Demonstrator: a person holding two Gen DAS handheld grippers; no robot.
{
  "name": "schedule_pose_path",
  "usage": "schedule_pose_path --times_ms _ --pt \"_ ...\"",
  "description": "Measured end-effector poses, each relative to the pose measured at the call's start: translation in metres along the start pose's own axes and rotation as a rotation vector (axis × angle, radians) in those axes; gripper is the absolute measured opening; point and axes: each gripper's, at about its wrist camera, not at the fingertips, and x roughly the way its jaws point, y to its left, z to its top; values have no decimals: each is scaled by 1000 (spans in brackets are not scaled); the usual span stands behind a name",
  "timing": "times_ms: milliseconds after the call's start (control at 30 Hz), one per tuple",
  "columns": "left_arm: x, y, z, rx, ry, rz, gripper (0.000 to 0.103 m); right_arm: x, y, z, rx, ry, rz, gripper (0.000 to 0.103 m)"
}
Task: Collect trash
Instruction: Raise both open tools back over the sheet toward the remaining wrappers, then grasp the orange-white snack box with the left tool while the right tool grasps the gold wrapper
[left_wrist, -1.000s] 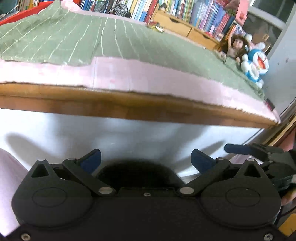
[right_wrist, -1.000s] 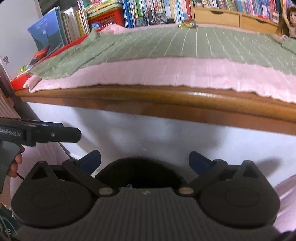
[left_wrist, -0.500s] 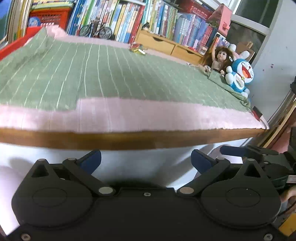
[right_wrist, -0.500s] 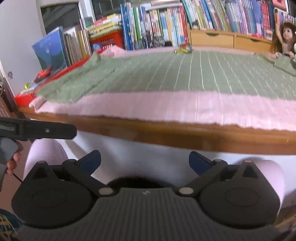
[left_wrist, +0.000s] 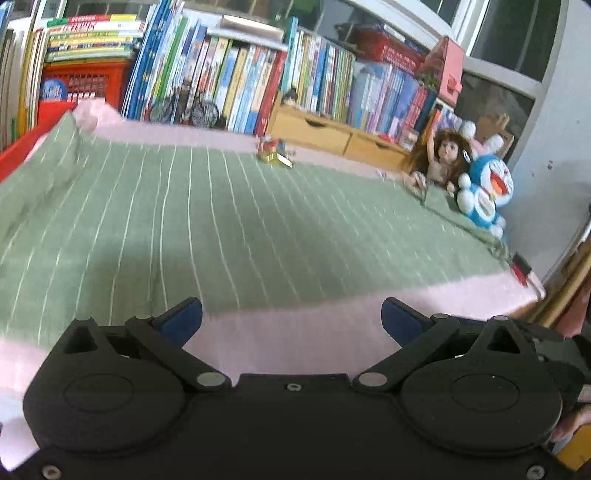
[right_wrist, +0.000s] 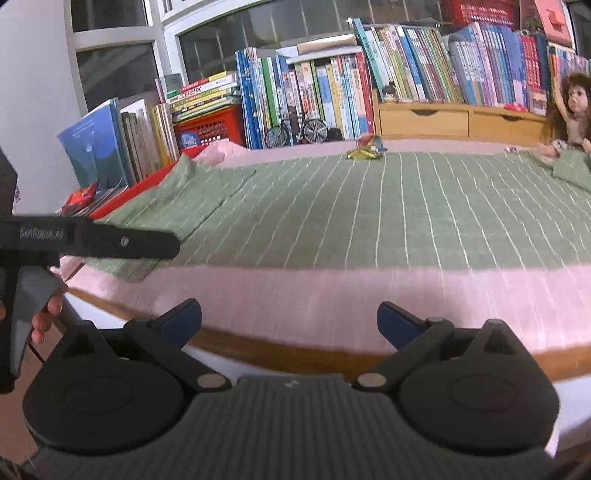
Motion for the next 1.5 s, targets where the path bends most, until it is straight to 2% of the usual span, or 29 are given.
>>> schedule_pose_path --times_ms 300,533,633,767,867,933,1000,1067,1133,1233,1367,1500 --pt "45 3 59 41 -44 6 103 29 -9 37 -58 -40 -14 103" --pt "100 13 108 84 -61 36 103 66 -29 79 -57 -68 -8 103" --pt "130 20 138 107 -71 59 103 91 -50 113 14 -81 0 103" --pt "170 26 177 120 -32 57 103 130 -75 147 50 -96 6 103" --pt "197 28 203 154 -31 57 103 169 -91 165 41 -46 -66 103" --pt "218 27 215 198 -34 65 103 194 -100 172 34 -22 -99 103" --pt "254 28 231 234 26 37 103 219 -106 179 36 -2 -117 103" --pt "285 29 242 231 51 43 103 243 -110 183 48 18 -148 103" --pt "316 29 254 228 28 51 103 263 -112 185 54 24 -164 99" --pt "353 32 267 218 -14 8 102 282 -115 189 67 5 -159 98" --pt "400 34 275 228 8 -51 87 295 -121 186 103 -15 -159 97" --pt "429 35 274 246 2 -91 81 293 -127 180 109 -35 -139 97"
